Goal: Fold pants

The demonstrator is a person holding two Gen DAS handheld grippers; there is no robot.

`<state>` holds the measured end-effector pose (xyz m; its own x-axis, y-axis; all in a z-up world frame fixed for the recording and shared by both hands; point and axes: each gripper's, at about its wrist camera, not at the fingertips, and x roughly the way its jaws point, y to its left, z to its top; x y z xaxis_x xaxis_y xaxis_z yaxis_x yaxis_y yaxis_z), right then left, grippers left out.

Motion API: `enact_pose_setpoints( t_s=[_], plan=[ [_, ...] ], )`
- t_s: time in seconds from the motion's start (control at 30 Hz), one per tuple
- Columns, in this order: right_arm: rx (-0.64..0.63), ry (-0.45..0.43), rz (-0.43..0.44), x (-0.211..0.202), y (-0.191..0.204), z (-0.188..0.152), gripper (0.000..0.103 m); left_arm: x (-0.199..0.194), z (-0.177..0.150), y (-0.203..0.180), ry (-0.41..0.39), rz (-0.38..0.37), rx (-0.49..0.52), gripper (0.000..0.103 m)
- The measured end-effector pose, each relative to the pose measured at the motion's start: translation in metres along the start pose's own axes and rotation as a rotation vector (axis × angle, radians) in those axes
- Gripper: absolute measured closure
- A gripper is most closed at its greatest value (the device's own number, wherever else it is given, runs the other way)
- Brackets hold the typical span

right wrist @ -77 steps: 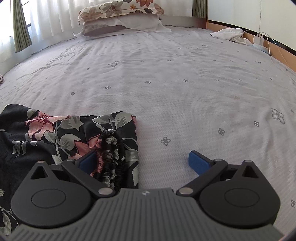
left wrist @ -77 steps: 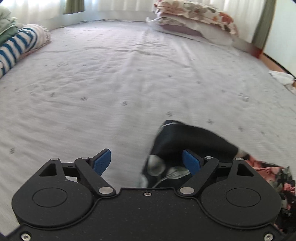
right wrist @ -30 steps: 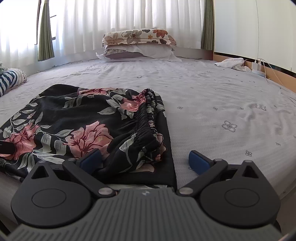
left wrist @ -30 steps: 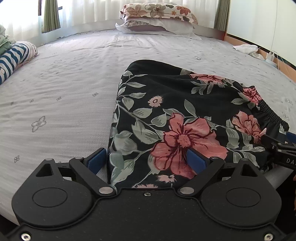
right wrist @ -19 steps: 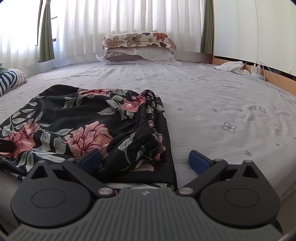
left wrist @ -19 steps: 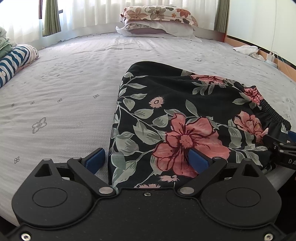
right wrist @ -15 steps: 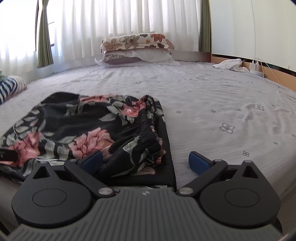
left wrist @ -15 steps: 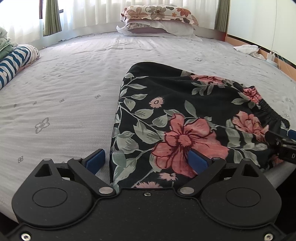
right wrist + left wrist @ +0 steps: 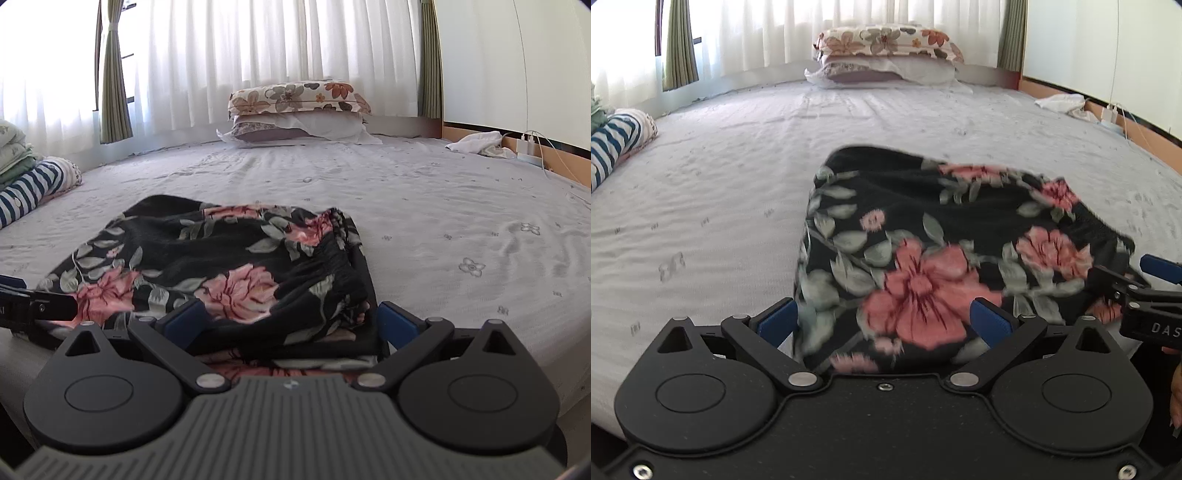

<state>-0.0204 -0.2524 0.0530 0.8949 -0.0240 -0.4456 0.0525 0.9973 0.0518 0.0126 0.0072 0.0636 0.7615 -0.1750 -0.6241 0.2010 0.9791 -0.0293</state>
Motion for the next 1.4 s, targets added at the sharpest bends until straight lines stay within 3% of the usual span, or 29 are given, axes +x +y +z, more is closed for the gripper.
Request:
enact_pose_setpoints(
  t_s=[0.2, 0.3, 0.4, 0.6, 0.73, 0.9, 0.93, 1.0, 1.07, 1.1, 1.13, 1.17, 1.4],
  plan=[
    [0.063, 0.027, -0.006, 0.023, -0.026, 0.050, 0.000, 0.008, 0.049, 0.034, -0.045, -0.016, -0.121, 0.000],
    [0.065, 0.093, -0.015, 0.054, -0.042, 0.076, 0.000, 0.032, 0.078, 0.054, -0.028, -0.033, -0.163, 0.000],
    [0.084, 0.173, -0.002, 0.096, -0.059, 0.092, 0.000, 0.068, 0.099, 0.071, 0.027, -0.003, -0.208, 0.000],
    [0.052, 0.246, 0.054, 0.146, -0.067, 0.091, 0.008, 0.129, 0.113, 0.088, 0.117, 0.018, -0.237, 0.009],
    [0.072, 0.305, 0.144, 0.162, -0.068, 0.085, 0.016, 0.155, 0.108, 0.090, 0.184, -0.035, -0.255, 0.021],
    [0.007, 0.306, 0.169, 0.168, -0.062, 0.079, 0.021, 0.163, 0.107, 0.078, 0.160, -0.025, -0.175, 0.021],
    [-0.002, 0.305, 0.177, 0.168, -0.061, 0.079, 0.024, 0.163, 0.106, 0.075, 0.154, -0.021, -0.165, 0.024],
    [-0.007, 0.296, 0.187, 0.168, -0.059, 0.080, 0.039, 0.162, 0.106, 0.071, 0.138, -0.013, -0.140, 0.038],
    [-0.003, 0.278, 0.180, 0.166, -0.058, 0.081, 0.055, 0.159, 0.105, 0.068, 0.110, 0.001, -0.139, 0.072],
    [-0.016, 0.270, 0.177, 0.165, -0.055, 0.082, 0.059, 0.158, 0.105, 0.067, 0.101, -0.010, -0.147, 0.082],
    [-0.030, 0.260, 0.181, 0.164, -0.053, 0.082, 0.070, 0.157, 0.105, 0.067, 0.096, -0.028, -0.166, 0.095],
    [-0.036, 0.256, 0.191, 0.162, -0.051, 0.083, 0.077, 0.154, 0.106, 0.067, 0.081, -0.031, -0.184, 0.098],
    [-0.089, 0.167, 0.160, 0.151, -0.034, 0.101, 0.081, 0.133, 0.122, 0.054, -0.017, 0.032, -0.100, 0.100]
  ],
)
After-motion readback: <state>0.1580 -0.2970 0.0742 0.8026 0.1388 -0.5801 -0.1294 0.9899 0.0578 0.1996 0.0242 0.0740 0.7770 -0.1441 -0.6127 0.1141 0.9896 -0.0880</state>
